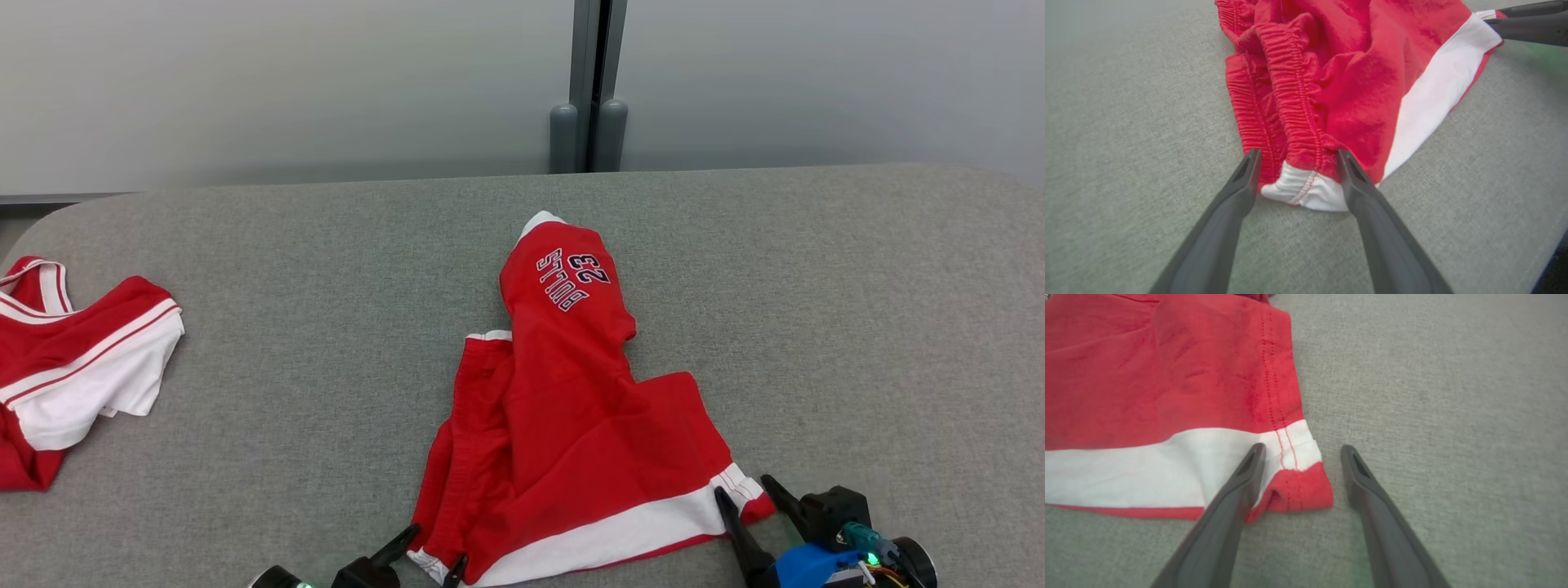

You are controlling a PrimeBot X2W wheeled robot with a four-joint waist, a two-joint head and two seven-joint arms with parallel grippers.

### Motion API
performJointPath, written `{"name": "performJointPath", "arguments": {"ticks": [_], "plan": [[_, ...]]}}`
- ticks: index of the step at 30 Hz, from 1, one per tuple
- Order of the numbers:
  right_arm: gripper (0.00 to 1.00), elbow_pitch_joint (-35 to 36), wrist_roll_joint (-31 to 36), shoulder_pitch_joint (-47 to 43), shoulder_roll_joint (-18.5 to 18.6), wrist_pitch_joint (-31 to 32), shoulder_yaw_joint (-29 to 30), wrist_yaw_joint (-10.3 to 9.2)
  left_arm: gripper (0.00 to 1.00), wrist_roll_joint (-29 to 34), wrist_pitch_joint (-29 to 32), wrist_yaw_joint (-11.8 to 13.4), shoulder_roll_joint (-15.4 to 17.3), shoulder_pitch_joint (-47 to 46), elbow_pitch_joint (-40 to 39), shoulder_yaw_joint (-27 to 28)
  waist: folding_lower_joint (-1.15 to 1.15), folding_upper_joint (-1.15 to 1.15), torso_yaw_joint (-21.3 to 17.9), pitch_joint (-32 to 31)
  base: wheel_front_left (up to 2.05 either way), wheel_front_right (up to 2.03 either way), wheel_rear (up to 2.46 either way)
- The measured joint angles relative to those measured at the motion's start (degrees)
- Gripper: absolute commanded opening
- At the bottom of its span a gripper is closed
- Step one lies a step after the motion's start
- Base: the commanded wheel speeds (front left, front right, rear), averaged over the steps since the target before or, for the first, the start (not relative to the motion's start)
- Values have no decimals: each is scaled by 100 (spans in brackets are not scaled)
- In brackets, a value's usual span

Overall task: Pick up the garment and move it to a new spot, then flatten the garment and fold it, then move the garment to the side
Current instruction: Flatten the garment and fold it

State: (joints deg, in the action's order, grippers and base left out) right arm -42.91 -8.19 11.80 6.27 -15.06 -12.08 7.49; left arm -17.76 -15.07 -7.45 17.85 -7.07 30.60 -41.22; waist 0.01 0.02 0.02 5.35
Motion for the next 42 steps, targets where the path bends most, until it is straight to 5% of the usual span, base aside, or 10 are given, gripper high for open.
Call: {"name": "performJointPath", "arguments": {"ticks": [1, 2, 3, 4, 12, 20, 34, 42], "plan": [[39, -33, -52, 23, 1, -8, -38, 0, 55, -67, 0, 0, -8, -23, 49, -47, 0, 0, 0, 0, 0, 0, 0], [26, -29, -87, 47, 9, -8, -62, 0, 21, -135, 0, 0, -18, -34, 78, -69, -1, 0, 2, 0, 0, 0, 0], [26, -19, -114, 71, 14, -8, -80, 0, 21, -158, 0, 0, -16, -45, 98, -97, -1, 0, 6, -3, 0, 0, 0], [0, -11, -143, 81, 15, -8, -100, 0, 0, -189, 0, 0, -16, -55, 105, -115, -1, 0, 8, -7, 0, 0, 0], [0, 726, -190, 35, 99, -8, -105, 0, 0, -296, 0, 0, -99, -119, -203, 80, -1, -1, 20, -76, 0, 0, 0], [0, 1434, -364, 410, 154, -8, -112, 0, 0, -414, 1, 0, -102, -708, -975, 846, -1, -1, -8, 93, 0, 0, 0], [0, 749, -972, 4558, -58, -9, -334, 0, 0, -1047, 0, 0, 519, -4797, -580, 775, 1, 0, -430, 1310, 0, 0, 0], [0, -175, -1279, 6696, -198, -8, 159, 0, 0, -1595, 0, 0, 593, -7123, 133, 354, 1, 0, -630, 1949, 0, 0, 0]]}}
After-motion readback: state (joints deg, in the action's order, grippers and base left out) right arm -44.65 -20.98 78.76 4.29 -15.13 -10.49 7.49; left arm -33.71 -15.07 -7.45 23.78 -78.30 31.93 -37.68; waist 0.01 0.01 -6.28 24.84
